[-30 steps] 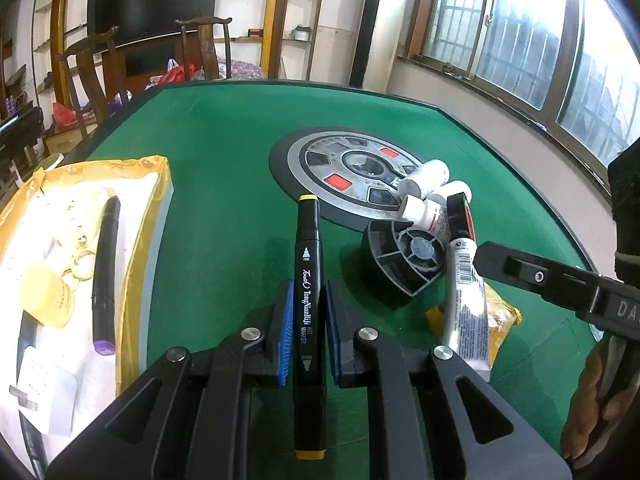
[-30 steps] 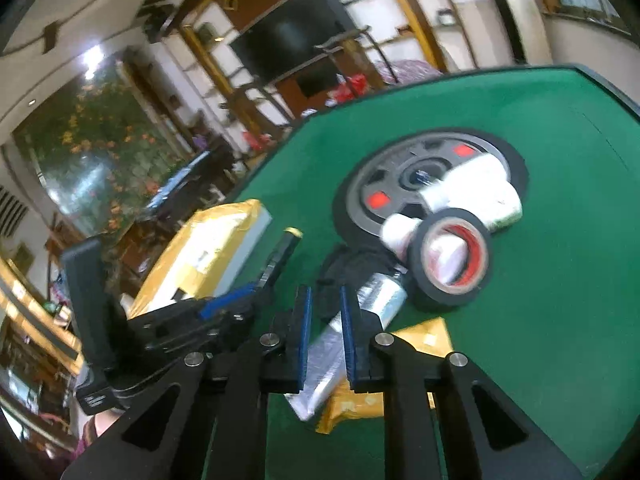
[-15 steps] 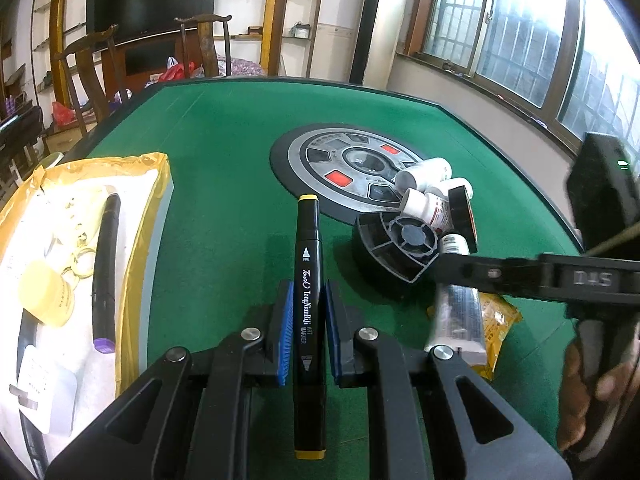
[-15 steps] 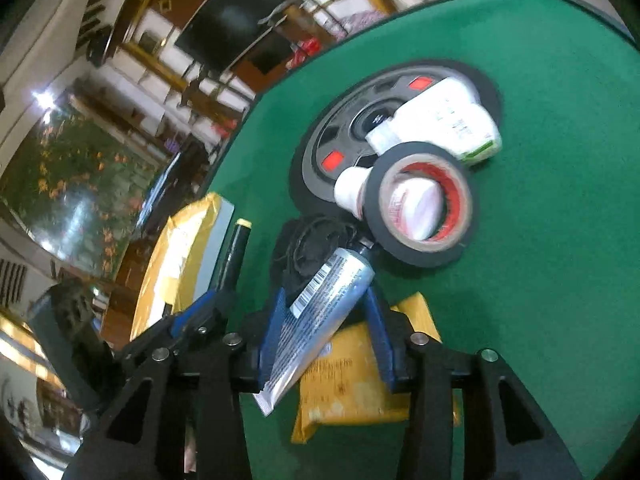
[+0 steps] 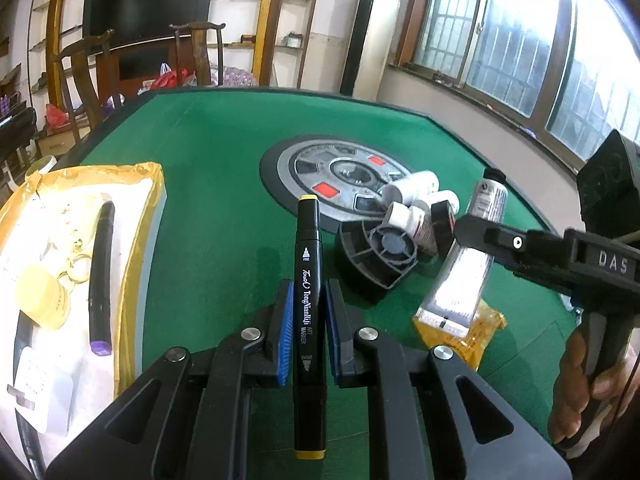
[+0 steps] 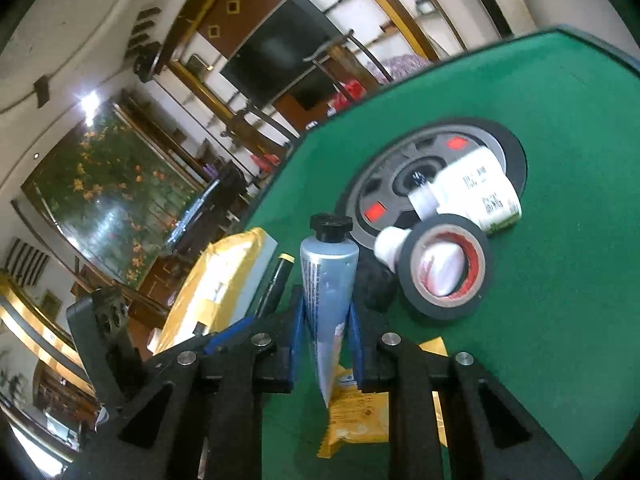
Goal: Organize rigid objects
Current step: 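Lift the silver tube with the right gripper off the table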
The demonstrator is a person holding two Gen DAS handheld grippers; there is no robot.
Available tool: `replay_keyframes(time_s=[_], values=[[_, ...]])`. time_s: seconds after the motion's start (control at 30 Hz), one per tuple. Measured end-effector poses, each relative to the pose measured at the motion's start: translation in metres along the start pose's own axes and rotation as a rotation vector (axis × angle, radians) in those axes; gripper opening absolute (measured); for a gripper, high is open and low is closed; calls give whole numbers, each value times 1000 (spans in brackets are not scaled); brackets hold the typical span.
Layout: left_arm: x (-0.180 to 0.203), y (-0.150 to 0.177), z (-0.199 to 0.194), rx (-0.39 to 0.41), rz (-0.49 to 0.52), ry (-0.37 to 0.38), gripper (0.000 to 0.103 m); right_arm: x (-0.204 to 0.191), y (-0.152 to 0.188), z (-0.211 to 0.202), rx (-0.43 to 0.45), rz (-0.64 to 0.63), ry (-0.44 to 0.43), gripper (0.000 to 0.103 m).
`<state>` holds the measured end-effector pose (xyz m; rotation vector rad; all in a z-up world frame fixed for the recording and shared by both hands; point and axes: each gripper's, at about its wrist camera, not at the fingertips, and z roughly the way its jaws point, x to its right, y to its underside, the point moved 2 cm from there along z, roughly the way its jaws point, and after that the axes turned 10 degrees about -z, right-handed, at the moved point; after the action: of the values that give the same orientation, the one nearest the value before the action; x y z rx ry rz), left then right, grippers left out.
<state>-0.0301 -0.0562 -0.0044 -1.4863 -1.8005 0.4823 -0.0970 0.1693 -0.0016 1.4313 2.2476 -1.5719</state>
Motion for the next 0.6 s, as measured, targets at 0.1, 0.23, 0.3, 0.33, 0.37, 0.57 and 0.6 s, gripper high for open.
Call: replay_keyframes(time_s=[0.1, 0.23, 0.3, 0.33, 0.37, 0.57, 0.6], values=[[-2, -3, -4, 15, -20, 11, 12, -6, 1, -1, 7, -11, -19, 18], [-5, -6, -15, 52, -47, 17, 12, -20, -4, -4, 40, -60, -21, 18], [-8, -6, -22, 59, -64, 29, 12, -26, -6, -3, 57, -81, -25, 18], [-9, -5, -25, 64, -71, 33, 12, -29, -7, -3, 62, -92, -29, 18], [-11, -5, -29, 71, -77, 32, 12, -31, -7, -3, 67, -99, -31, 18], [-24, -8, -63, 123, -96, 44, 12, -44, -8, 2, 76, -112, -77, 18], [-30, -9, -72, 141, -106, 43, 12, -48, -7, 4, 79, -118, -82, 18]])
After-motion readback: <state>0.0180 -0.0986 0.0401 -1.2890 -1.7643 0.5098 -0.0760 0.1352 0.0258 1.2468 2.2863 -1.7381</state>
